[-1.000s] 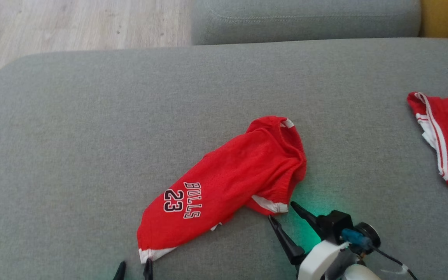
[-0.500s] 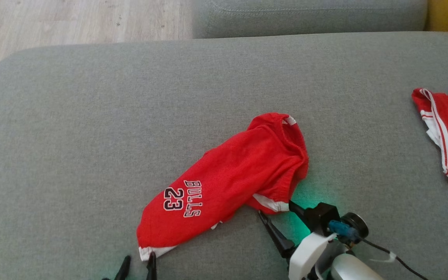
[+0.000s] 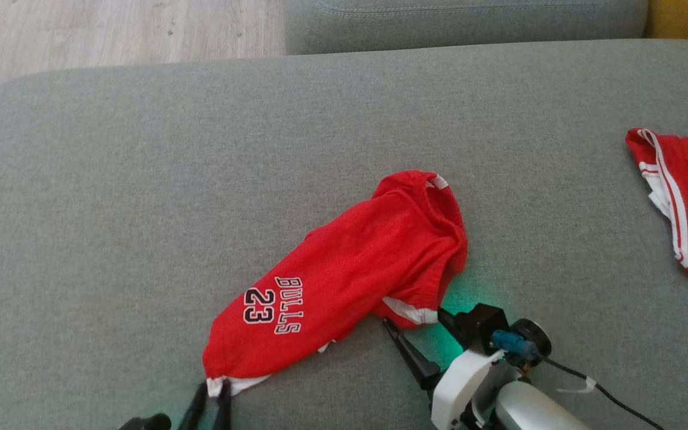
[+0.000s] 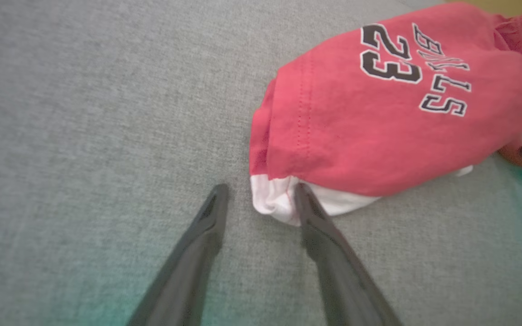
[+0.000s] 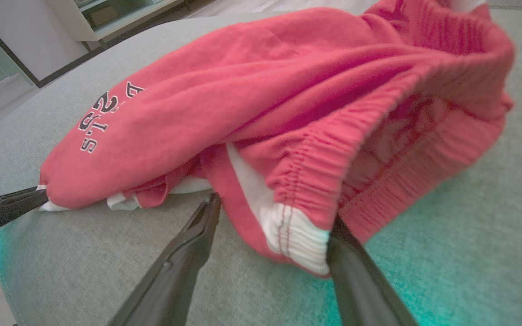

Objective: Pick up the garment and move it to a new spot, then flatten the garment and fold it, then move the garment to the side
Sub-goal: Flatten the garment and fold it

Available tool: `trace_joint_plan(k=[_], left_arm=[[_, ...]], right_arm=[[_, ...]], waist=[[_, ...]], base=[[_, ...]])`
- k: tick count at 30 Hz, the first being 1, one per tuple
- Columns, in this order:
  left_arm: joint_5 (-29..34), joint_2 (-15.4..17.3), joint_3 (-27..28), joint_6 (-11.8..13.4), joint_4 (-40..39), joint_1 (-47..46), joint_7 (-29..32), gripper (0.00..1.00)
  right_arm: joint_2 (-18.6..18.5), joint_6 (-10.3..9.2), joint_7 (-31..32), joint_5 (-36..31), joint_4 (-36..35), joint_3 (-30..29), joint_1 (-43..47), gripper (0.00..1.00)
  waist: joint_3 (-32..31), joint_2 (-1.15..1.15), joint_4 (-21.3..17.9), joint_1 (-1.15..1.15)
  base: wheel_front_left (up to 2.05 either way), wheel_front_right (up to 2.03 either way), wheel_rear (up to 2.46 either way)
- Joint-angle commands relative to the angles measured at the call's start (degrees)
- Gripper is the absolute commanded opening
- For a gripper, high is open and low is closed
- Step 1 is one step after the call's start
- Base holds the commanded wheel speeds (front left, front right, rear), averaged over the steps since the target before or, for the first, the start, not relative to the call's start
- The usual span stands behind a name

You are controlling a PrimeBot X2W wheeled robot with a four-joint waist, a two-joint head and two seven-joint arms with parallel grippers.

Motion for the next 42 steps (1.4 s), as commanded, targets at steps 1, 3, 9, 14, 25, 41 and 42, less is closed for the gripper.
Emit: trace_joint_plan(k=[1, 3, 9, 14, 25, 41, 42], left_arm=[[-0.72, -0.78, -0.68, -0.66, 1.2, -1.3, 2.36, 0.28], [-0.92, -0.69, -1.17, -0.78, 1.41, -1.48, 2.44, 0.0], [-3.14, -0.43, -2.36, -1.15, 1.21, -1.52, 2.69, 0.0], [-9.11, -0.43, -0.38, -1.31, -3.03, -0.89, 3.02, 0.0], [-32.96, 1.25, 4.06, -1.4, -35.78, 2.45, 10.88, 0.0], [-37.92, 13.35, 12.61, 17.8, -59.39, -30.47, 31.83, 0.0], [-36.98, 13.92, 12.81, 17.95, -56.38, -35.7, 31.88, 0.0]], right_arm=[[0.79, -0.05, -0.4, 1.09, -0.81, 1.48, -1.82, 0.78], [0.61, -0.05, -0.15, 2.07, -0.56, 2.26, -1.99, 0.3], [-1.3, -0.05, 0.22, 5.75, -1.62, 3.01, -2.15, 0.0], [-4.32, -0.05, 0.47, 9.29, -6.15, 1.71, -0.79, 0.0], [-19.69, -0.05, 11.62, 30.66, -38.31, -5.58, 9.06, 0.0], [-32.68, -0.05, 36.26, 50.68, -66.07, -29.19, -12.81, 0.0], [-30.54, -0.05, 37.52, 48.54, -63.5, -27.88, -18.0, 0.0]], waist=[[0.07, 0.0, -0.12, 0.0], [0.1, 0.0, -0.2, 0.0], [-0.62, 0.0, -0.5, 0.0], [-1.73, 0.0, -0.54, 0.0], [-4.25, 0.0, -1.78, 0.0], [8.83, 0.0, -8.51, 0.0], [10.86, 0.0, -8.28, 0.0]], base=[[0.0, 0.0, 0.0], [0.0, 0.0, 0.0], [0.0, 0.0, 0.0], [0.0, 0.0, 0.0], [0.0, 0.0, 0.0], [0.0, 0.0, 0.0], [0.0, 0.0, 0.0]])
